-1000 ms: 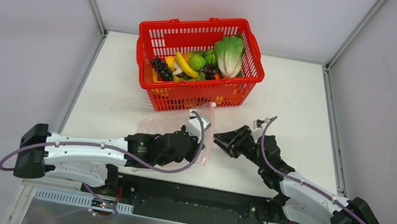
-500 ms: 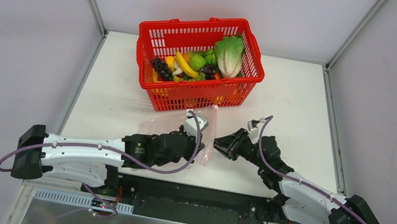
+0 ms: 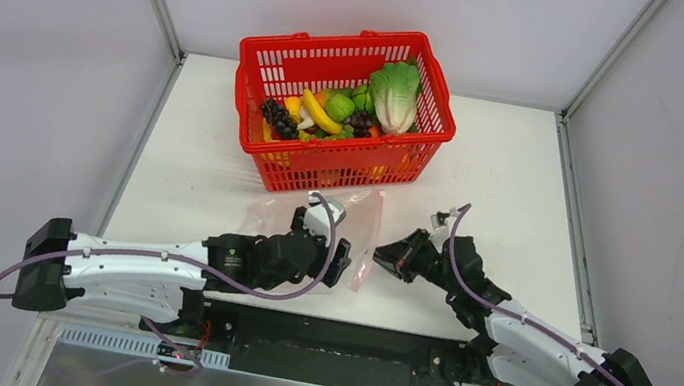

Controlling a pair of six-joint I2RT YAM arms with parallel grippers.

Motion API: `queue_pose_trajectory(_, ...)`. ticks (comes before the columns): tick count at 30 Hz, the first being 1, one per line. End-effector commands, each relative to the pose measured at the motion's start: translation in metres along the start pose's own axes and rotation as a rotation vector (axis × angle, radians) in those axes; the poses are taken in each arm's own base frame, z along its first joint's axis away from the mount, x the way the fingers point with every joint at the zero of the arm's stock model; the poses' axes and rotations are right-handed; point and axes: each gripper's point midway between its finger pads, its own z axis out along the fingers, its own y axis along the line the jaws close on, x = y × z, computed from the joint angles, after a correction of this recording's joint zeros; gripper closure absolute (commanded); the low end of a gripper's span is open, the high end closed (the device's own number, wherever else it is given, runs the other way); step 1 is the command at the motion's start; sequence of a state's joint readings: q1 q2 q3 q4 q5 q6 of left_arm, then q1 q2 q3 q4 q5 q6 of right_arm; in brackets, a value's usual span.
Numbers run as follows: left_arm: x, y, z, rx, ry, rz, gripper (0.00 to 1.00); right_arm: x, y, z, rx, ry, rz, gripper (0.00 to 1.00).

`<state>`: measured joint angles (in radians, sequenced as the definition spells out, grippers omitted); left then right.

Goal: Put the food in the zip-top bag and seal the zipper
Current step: Open the zipper of the food storage bag at the center of the board.

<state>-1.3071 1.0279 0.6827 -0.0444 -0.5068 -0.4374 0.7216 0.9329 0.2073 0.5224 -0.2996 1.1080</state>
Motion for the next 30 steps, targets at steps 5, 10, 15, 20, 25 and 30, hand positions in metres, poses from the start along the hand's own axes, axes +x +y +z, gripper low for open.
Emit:
queue_pose_trajectory(5, 0.042, 0.055, -0.029, -0.148, 0.030, -0.146, 0.17, -0.010, -0.047, -0.011, 0.240, -0.047, -0.132, 1.00)
queue_pose_trajectory(10, 0.072, 0.114, -0.058, -0.410, 0.053, -0.272, 0.10, -0.013, -0.062, -0.013, 0.304, -0.052, -0.160, 1.00)
queue_pose_trajectory(15, 0.091, 0.149, -0.085, -0.581, 0.074, -0.361, 0.04, -0.028, -0.073, -0.016, 0.369, -0.146, -0.143, 1.00)
queue_pose_trajectory(20, 0.099, 0.159, -0.096, -0.653, 0.111, -0.371, 0.01, -0.050, -0.072, -0.025, 0.374, -0.276, -0.130, 1.00)
queue_pose_trajectory(25, 0.108, 0.150, -0.084, -0.627, 0.119, -0.398, 0.01, -0.043, -0.069, -0.022, 0.356, -0.224, -0.156, 1.00)
queue_pose_trajectory(30, 0.105, 0.148, -0.065, -0.571, 0.031, -0.450, 0.12, -0.030, -0.069, -0.020, 0.351, -0.141, -0.164, 1.00)
